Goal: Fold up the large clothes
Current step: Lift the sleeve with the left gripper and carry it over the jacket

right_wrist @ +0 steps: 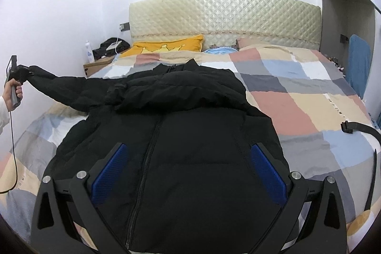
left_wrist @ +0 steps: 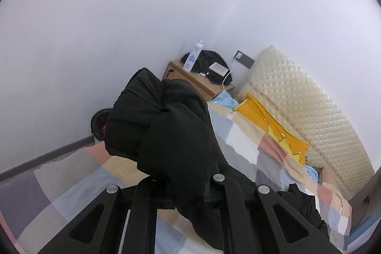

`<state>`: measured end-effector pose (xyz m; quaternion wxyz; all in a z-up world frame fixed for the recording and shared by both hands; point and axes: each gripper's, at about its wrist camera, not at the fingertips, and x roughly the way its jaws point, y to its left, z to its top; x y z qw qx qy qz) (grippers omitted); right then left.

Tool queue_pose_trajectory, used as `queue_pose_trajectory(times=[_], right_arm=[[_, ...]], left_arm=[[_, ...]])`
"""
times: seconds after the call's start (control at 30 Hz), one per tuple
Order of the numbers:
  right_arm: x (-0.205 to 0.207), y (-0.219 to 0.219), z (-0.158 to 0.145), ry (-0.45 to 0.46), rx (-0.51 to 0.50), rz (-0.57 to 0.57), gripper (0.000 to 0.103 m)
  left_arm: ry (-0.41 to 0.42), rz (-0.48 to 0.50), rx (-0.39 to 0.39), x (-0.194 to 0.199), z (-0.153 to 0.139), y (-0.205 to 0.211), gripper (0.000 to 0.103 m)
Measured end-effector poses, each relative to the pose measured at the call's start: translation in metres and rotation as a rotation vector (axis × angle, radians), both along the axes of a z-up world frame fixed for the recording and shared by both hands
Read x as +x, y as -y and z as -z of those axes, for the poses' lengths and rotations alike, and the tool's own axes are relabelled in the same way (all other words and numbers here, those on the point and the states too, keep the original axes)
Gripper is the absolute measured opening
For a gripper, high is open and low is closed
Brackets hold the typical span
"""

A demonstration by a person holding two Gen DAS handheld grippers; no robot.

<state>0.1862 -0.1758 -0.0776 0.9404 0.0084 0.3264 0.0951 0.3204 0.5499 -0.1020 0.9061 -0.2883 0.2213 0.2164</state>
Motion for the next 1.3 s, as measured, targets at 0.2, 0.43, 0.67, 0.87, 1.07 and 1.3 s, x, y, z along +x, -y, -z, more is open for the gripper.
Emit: queue_pose_trajectory(times=[0.2,0.43,0.67,0.87,1.07,1.3], right_arm=[[-0.015,0.011,-0.007,0.040,0.023,-0.007,0.102],[-0.034,0.026,-0.012,0.077,0.031,-0.030,0.103],[-0.041,0.048,-0.017,0.108,0.087,-0.014,0.103],[-0.050,0.062,-0.019,0.131,0.084,0.001,0.103],[-0.057,0.072,-0.025,0.154,0.105,-0.010,0.103],[-0.053,0.092,-0.024,0.158,0.119,0.020,0.103]], left_arm=[[0.046,0.020,0.064,-0.008,-0.053,0.046,0.010],[0.096,0.066,0.165,-0.009,-0.121,0.117,0.009],[0.119,0.152,0.283,0.003,-0.183,0.211,0.009],[0.115,0.265,0.392,0.019,-0.214,0.305,0.009],[0.101,0.370,0.410,0.039,-0.225,0.387,0.010],[0.102,0.526,0.445,0.069,-0.220,0.491,0.010]])
